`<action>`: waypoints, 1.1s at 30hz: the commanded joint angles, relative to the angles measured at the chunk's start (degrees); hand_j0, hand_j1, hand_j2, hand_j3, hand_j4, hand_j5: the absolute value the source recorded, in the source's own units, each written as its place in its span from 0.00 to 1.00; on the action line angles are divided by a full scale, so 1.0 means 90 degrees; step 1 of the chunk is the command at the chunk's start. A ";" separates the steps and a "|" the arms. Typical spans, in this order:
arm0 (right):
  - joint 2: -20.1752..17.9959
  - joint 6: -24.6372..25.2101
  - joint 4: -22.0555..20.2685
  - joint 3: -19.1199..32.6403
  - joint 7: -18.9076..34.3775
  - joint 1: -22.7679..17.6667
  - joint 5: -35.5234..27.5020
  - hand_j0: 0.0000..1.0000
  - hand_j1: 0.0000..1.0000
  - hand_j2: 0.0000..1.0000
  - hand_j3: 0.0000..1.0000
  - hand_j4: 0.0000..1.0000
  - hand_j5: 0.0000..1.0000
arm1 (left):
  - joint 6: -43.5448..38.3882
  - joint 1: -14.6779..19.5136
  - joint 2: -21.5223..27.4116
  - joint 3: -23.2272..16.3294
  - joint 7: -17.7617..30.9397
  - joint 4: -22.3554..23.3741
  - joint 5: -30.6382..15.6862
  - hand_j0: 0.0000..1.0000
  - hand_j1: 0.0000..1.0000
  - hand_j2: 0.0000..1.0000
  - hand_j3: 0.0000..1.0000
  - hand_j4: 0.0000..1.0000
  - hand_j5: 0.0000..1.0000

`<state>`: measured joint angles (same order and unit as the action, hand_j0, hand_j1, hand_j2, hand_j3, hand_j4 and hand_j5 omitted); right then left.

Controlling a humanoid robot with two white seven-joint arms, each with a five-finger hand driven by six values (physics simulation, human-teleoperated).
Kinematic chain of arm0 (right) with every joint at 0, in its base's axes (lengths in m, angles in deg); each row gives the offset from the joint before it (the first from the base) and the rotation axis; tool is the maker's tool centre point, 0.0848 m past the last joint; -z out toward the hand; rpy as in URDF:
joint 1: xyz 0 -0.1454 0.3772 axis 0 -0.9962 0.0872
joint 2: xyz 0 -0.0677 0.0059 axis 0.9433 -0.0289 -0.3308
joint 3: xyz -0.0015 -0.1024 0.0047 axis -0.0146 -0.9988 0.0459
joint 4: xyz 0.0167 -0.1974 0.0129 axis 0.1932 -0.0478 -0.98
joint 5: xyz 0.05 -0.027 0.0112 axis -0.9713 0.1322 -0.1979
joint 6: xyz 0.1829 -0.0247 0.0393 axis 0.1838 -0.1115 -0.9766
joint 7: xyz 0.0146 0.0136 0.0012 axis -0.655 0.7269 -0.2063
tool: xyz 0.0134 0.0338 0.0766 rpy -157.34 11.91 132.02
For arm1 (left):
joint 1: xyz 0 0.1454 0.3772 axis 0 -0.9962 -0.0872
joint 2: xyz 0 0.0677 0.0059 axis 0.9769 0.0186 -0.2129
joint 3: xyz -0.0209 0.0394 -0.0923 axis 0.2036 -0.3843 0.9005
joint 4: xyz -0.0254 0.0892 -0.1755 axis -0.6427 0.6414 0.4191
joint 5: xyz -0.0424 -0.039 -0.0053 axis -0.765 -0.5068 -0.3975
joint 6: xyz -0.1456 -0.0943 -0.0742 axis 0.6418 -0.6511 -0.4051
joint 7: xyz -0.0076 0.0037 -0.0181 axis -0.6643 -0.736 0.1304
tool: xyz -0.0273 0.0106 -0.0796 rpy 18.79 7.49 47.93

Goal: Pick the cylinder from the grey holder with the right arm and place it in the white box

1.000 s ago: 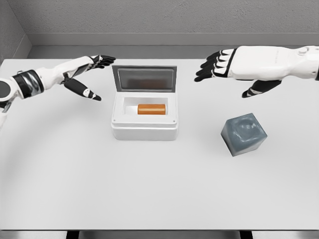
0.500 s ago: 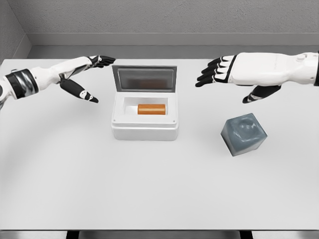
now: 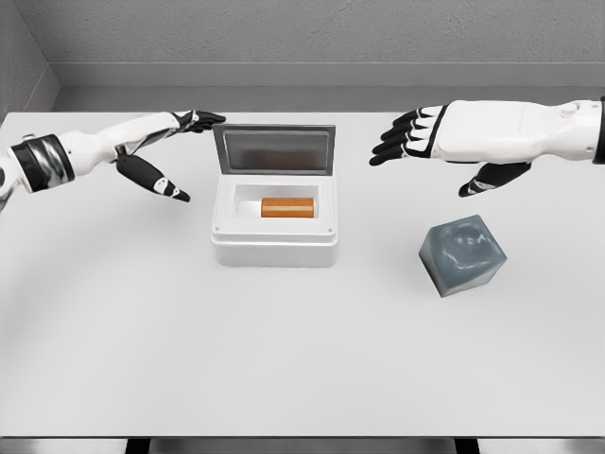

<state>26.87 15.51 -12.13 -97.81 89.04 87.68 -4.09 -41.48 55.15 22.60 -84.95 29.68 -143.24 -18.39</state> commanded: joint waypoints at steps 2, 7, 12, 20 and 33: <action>0.0026 0.0014 0.0039 0.0006 -0.0012 0.0000 -0.0044 1.00 1.00 1.00 1.00 1.00 1.00 | -0.0006 0.0000 0.0042 0.0003 -0.0002 -0.0065 -0.0038 1.00 1.00 1.00 1.00 1.00 1.00; -0.0023 0.0014 0.0058 0.0016 -0.0003 -0.0078 -0.0044 1.00 1.00 1.00 1.00 1.00 1.00 | 0.0004 -0.0088 0.0061 0.0023 -0.0002 -0.0222 -0.0038 1.00 1.00 1.00 1.00 1.00 1.00; -0.0013 0.0014 0.0058 0.0016 -0.0003 -0.0078 -0.0044 1.00 1.00 1.00 1.00 1.00 1.00 | 0.0004 -0.0166 0.0149 0.0082 -0.0002 -0.0280 -0.0047 1.00 1.00 1.00 1.00 1.00 1.00; 0.0035 0.0014 0.0078 0.0016 -0.0003 -0.0078 -0.0044 1.00 1.00 1.00 1.00 1.00 1.00 | 0.0014 -0.0205 0.0306 0.0111 -0.0002 -0.0407 -0.0047 1.00 1.00 1.00 1.00 1.00 1.00; -0.0004 0.0014 0.0078 0.0045 -0.0003 -0.0273 -0.0034 1.00 1.00 1.00 1.00 1.00 1.00 | 0.0053 -0.0274 0.0501 0.0531 -0.0002 0.1214 -0.0155 1.00 1.00 1.00 1.00 1.00 1.00</action>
<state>26.98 15.50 -11.43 -97.60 89.05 85.13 -4.07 -40.97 52.68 26.82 -80.81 29.68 -134.23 -19.21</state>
